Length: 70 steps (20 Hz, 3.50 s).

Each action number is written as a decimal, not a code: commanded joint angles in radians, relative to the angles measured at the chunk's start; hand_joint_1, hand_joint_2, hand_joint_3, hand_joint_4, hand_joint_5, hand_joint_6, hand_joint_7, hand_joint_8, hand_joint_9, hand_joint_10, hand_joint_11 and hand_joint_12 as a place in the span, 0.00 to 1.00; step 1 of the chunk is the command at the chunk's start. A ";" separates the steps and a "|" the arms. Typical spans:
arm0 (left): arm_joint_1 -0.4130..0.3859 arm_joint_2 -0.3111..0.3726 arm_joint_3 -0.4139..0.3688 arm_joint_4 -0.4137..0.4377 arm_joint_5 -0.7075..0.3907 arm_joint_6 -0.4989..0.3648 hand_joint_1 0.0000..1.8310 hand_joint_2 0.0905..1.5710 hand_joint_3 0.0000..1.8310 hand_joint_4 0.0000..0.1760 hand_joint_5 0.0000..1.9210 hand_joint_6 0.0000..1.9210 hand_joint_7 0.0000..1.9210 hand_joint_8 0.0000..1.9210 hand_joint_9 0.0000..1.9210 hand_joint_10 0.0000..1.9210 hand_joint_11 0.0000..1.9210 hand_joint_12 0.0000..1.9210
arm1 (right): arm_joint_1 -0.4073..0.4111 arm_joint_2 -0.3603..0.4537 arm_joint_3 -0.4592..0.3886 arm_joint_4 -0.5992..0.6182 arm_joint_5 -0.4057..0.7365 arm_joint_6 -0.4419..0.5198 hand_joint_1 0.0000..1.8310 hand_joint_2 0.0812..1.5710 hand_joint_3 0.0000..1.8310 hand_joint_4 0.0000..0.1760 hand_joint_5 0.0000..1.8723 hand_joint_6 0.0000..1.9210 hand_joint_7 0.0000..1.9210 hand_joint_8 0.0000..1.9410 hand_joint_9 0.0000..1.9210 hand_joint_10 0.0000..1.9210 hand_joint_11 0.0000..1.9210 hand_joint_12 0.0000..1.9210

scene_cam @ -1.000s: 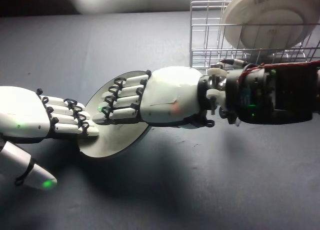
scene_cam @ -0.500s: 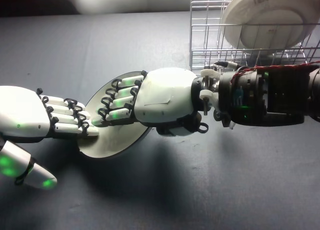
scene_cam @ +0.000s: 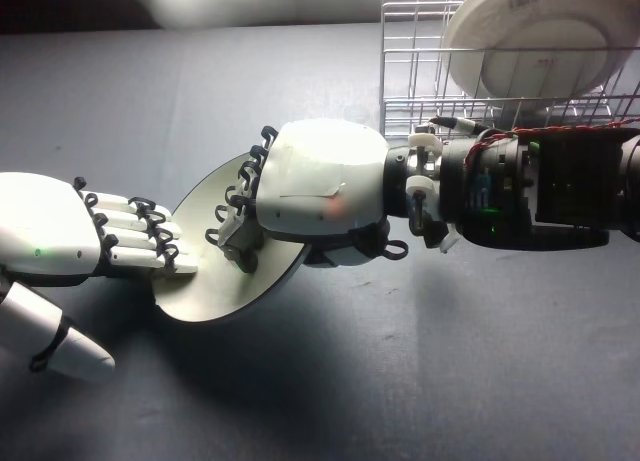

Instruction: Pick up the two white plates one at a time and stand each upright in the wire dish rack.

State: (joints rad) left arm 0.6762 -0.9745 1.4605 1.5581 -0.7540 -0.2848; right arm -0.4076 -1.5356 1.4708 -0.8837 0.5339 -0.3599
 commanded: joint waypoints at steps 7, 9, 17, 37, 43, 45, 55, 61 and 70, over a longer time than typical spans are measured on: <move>-0.098 0.010 0.007 0.018 -0.050 -0.020 0.00 0.72 0.00 0.00 0.04 0.00 0.03 0.00 0.01 0.00 0.00 0.00 | -0.007 0.025 0.001 0.010 0.035 0.005 0.82 0.65 0.00 0.00 0.54 0.36 0.59 0.31 0.60 0.40 0.49 0.73; -0.168 0.024 0.015 0.017 -0.054 -0.024 0.00 0.72 0.00 0.00 0.05 0.00 0.04 0.01 0.03 0.01 0.02 0.01 | -0.007 0.027 0.001 0.010 0.040 0.005 0.82 0.65 0.00 0.00 0.55 0.34 0.59 0.32 0.61 0.40 0.48 0.74; -0.393 0.083 0.049 0.017 -0.076 -0.048 0.00 0.73 0.00 0.00 0.05 0.01 0.04 0.00 0.02 0.00 0.01 0.02 | 0.063 0.063 -0.019 0.087 0.117 0.006 0.76 0.65 0.00 0.00 0.52 0.41 0.58 0.39 0.59 0.48 0.54 0.42; -0.395 0.106 0.023 0.043 -0.067 -0.060 0.00 0.73 0.00 0.00 0.05 0.00 0.04 0.00 0.03 0.00 0.00 0.06 | 0.233 0.323 -0.319 0.377 0.088 0.029 0.76 0.66 0.00 0.00 0.51 0.45 0.56 0.42 0.59 0.47 0.57 0.43; -0.388 0.112 0.007 0.043 -0.064 -0.060 0.00 0.73 0.00 0.00 0.04 0.00 0.04 0.00 0.02 0.00 0.00 0.04 | 0.266 0.390 -0.371 0.610 0.017 0.036 0.76 0.66 0.00 0.00 0.51 0.44 0.55 0.42 0.59 0.49 0.57 0.44; -0.383 0.112 0.010 0.043 -0.064 -0.060 0.00 0.73 0.00 0.00 0.04 0.00 0.03 0.00 0.02 0.00 0.00 0.04 | 0.285 0.401 -0.374 0.695 -0.008 0.040 0.76 0.66 0.00 0.00 0.51 0.44 0.54 0.43 0.59 0.48 0.57 0.44; -0.373 0.106 0.009 0.043 -0.064 -0.060 0.00 0.73 0.00 0.00 0.05 0.00 0.04 0.00 0.03 0.00 0.00 0.05 | 0.345 0.405 -0.349 1.024 -0.074 0.041 0.76 0.66 0.00 0.00 0.51 0.45 0.55 0.44 0.58 0.49 0.56 0.45; -0.369 0.107 0.008 0.043 -0.061 -0.060 0.00 0.73 0.00 0.00 0.05 0.01 0.05 0.01 0.03 0.01 0.01 0.03 | 0.347 0.406 -0.302 1.112 -0.078 0.041 0.76 0.66 0.00 0.00 0.50 0.45 0.55 0.44 0.58 0.49 0.56 0.44; -0.362 0.107 -0.008 0.046 -0.058 -0.058 0.00 0.73 0.00 0.00 0.05 0.00 0.05 0.00 0.03 0.00 0.00 0.06 | 0.309 0.429 -0.259 1.112 -0.074 0.037 0.76 0.67 0.00 0.00 0.50 0.46 0.56 0.42 0.57 0.51 0.55 0.46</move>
State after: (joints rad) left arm 0.3180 -0.8749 1.4509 1.6650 -0.8028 -0.3416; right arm -0.1184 -1.1137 1.2110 0.2150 0.3149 -0.3405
